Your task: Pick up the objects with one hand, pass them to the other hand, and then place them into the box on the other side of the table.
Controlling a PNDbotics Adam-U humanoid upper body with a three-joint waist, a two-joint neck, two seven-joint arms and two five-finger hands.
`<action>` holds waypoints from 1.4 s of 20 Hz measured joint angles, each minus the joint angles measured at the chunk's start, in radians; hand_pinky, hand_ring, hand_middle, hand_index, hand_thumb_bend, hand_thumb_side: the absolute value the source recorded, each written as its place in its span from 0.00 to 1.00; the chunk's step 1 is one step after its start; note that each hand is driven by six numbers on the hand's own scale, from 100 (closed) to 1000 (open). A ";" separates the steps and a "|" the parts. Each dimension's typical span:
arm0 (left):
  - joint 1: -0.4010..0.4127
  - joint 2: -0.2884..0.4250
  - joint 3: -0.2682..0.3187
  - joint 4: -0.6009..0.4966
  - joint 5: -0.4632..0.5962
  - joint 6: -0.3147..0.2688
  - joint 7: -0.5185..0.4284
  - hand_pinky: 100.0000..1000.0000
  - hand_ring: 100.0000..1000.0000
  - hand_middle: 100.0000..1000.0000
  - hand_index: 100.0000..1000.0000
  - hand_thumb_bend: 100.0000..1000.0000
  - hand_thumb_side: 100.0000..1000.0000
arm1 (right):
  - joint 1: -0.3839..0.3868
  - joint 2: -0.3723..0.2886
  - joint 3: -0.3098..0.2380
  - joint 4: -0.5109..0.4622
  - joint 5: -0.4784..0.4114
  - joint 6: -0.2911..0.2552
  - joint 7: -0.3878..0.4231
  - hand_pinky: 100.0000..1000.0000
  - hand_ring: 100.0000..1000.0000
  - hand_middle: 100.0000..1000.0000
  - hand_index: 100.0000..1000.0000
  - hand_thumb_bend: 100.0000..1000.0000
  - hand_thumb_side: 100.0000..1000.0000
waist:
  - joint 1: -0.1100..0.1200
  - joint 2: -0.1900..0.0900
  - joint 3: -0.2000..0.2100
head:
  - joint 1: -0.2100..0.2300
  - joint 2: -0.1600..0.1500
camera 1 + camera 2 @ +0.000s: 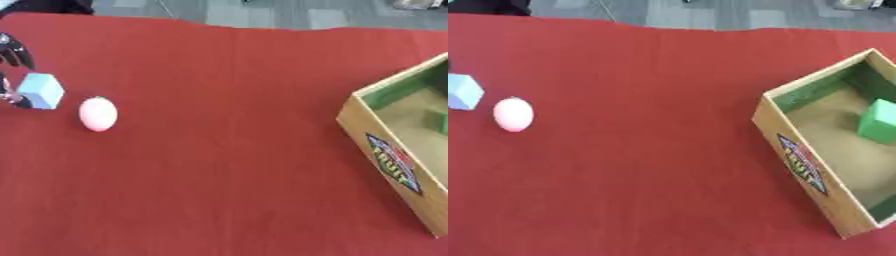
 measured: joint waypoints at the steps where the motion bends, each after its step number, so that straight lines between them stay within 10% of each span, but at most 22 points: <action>1: -0.001 0.000 0.001 0.000 -0.009 0.001 0.002 0.88 0.80 0.73 0.70 0.68 0.00 | 0.000 0.002 0.000 0.001 0.001 0.000 0.000 0.78 0.79 0.70 0.81 0.42 0.13 | 0.000 0.001 -0.001 | 0.002 -0.002; 20: -0.007 -0.036 0.013 0.044 -0.079 -0.001 0.017 0.88 0.78 0.69 0.66 0.45 0.00 | 0.009 0.007 -0.011 0.019 0.013 -0.022 0.014 0.79 0.80 0.71 0.81 0.38 0.16 | 0.000 0.023 -0.011 | 0.022 -0.014; 28: -0.008 -0.036 0.013 0.044 -0.094 0.007 -0.009 0.88 0.80 0.73 0.71 0.58 0.00 | 0.017 0.014 -0.013 0.025 0.023 -0.028 0.015 0.79 0.80 0.71 0.81 0.37 0.16 | 0.000 0.024 -0.015 | 0.024 -0.014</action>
